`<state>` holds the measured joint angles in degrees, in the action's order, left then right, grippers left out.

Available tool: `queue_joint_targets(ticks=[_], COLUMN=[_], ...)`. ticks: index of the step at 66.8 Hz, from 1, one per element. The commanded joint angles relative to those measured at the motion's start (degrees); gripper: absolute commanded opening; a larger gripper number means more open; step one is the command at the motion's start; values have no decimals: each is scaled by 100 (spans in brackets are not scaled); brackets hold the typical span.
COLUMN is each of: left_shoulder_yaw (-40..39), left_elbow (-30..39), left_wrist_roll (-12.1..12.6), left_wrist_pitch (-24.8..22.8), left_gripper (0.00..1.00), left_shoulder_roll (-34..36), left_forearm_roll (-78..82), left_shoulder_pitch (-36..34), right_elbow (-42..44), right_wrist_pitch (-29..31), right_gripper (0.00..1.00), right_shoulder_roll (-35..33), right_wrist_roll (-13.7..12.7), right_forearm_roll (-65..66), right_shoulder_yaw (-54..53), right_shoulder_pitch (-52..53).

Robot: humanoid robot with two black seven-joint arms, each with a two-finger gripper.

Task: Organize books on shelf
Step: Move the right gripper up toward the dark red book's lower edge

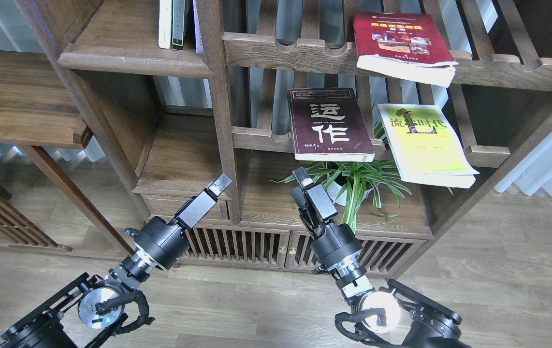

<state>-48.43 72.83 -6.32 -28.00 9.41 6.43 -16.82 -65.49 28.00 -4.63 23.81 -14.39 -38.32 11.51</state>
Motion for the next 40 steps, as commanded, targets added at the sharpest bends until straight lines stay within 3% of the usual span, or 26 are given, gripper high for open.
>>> queue_joint_targets(ticks=[1, 12, 40], left_shoulder_yaw=[-26, -34, 18], left_elbow=[3, -6, -67], left_wrist_roll=[104, 763, 852], left_wrist_pitch=[0, 0, 0], left_gripper=[100, 100, 100], left_shoulder_roll=[0, -53, -554], left_forearm_roll=[-19, -54, 33], left_shoulder_pitch=[-23, 39, -5], right_elbow=[-8, -8, -8], right_wrist_pitch=[0, 0, 0], right_gripper=[99, 99, 99], right_shoulder_roll=[24, 85, 129], right_wrist_roll=[1, 1, 18], right_forearm_roll=[112, 288, 261], right_shoulder_yaw=[0, 0, -158], right_shoulder_pitch=[-34, -87, -219])
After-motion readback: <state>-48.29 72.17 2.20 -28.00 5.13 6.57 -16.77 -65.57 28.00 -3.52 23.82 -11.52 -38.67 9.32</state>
